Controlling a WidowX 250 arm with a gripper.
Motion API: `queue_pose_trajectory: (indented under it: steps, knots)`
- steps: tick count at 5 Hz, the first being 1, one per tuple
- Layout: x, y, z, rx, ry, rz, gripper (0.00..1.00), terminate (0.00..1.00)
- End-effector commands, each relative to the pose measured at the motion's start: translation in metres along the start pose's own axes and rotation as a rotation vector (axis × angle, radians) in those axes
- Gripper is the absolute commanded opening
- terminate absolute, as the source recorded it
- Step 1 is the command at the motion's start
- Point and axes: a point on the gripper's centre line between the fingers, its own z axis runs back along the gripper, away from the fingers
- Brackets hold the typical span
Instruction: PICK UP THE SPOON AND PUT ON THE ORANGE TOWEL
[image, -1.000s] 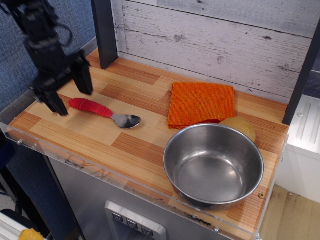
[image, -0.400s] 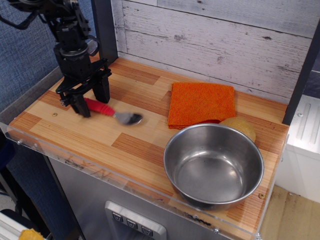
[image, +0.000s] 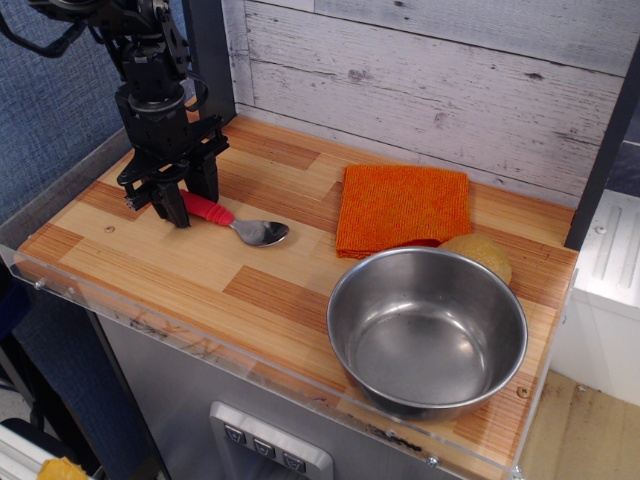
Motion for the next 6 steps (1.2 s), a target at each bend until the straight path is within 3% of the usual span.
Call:
queue_pose_trajectory:
  steps: [1, 3, 5, 6]
  knots:
    - [0.02, 0.02, 0.041, -0.027, -0.019, -0.052, 0.0, 0.0]
    - [0.021, 0.008, 0.078, -0.059, -0.029, -0.133, 0.0, 0.0]
    - [-0.024, -0.031, 0.098, -0.06, -0.029, -0.247, 0.0, 0.0]
    - [-0.053, -0.055, 0.099, -0.083, 0.0, -0.303, 0.0, 0.0]
